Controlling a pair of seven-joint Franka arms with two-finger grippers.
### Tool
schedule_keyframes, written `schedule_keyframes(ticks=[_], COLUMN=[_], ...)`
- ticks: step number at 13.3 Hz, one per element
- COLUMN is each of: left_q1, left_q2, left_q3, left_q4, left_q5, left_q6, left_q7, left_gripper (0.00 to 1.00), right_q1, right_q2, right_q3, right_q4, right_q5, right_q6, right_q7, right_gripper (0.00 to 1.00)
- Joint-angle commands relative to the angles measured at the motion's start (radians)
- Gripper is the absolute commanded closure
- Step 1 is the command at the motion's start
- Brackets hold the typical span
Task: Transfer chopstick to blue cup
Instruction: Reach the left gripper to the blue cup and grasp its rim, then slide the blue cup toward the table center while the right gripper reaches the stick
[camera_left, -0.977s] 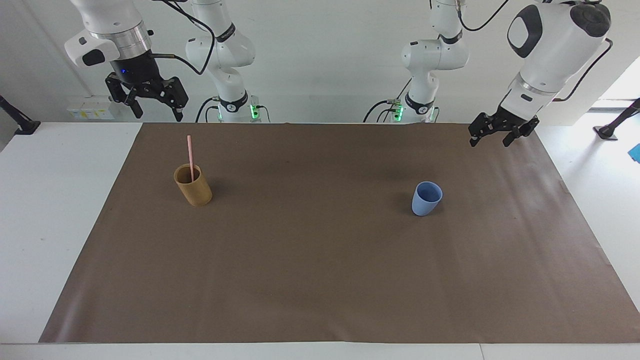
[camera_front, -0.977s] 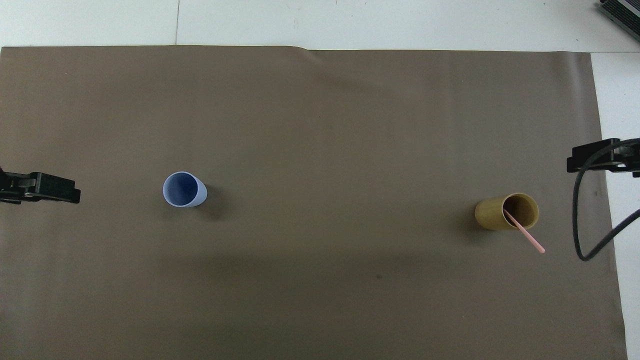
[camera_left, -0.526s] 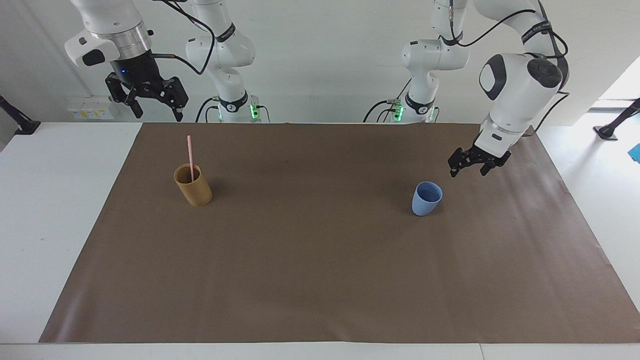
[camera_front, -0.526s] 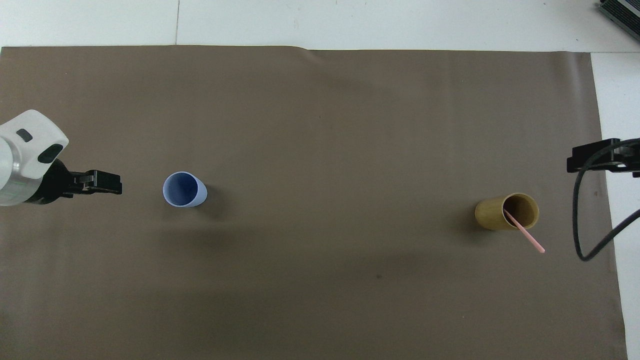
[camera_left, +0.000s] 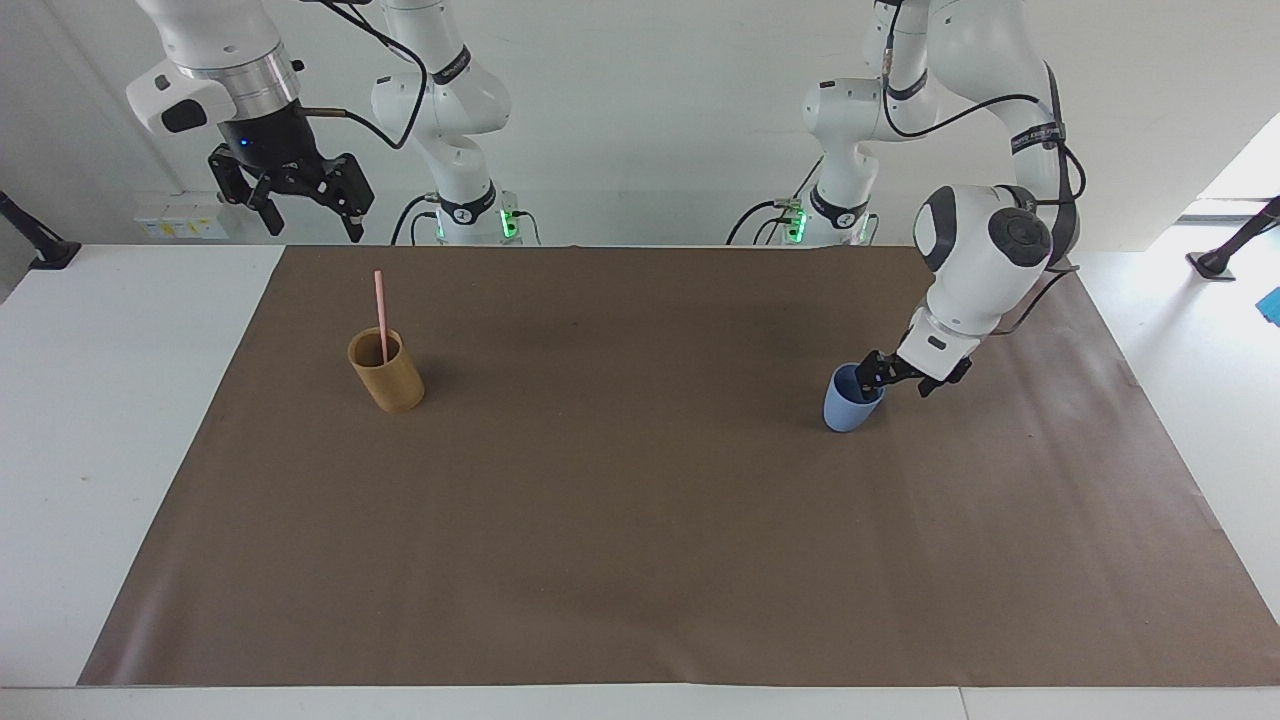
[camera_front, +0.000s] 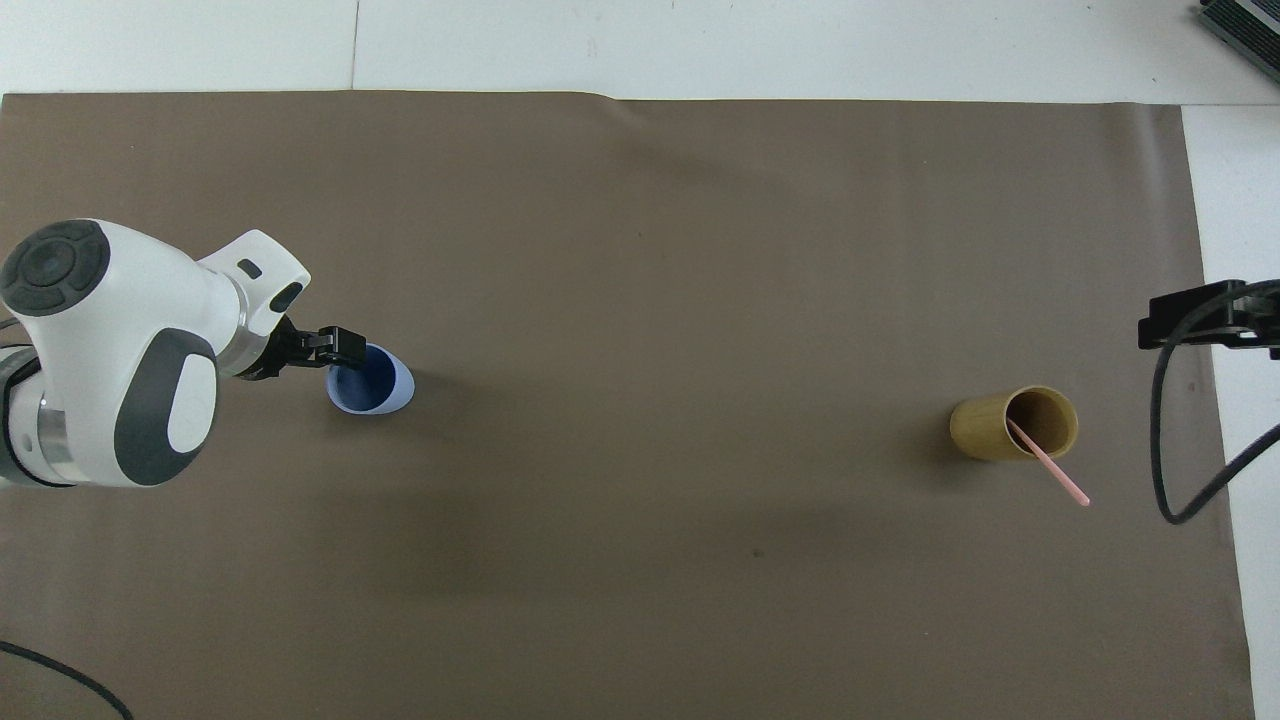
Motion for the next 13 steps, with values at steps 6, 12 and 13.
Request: schedule_keyframes(ticks=[6,12,13], left_q1=[-0.034,-0.039,-0.042], left_q2=[-0.027,-0.01,-0.01], left_q3=[0.012,0.012,0.012], left_q4=[-0.047,0.033,0.066], left_q5=[-0.009,-0.009,-0.009], left_q6=[0.019,-0.054,-0.085], left_q7=[-0.022,-0.043,-0.063], left_gripper=[1.0,1.0,1.0], right_q1=[-0.009,-0.014,-0.015], right_q2=[-0.027,-0.041,-0.041], right_q3=[0.003,0.003,0.003], right_q4=[-0.035,-0.057,-0.06], right_q5=[0.02,0.02,0.02], right_q6=[0.005,0.011,0.011], right_q7=[0.004,0.001,-0.001], right_gripper=[0.0,0.0,0.0])
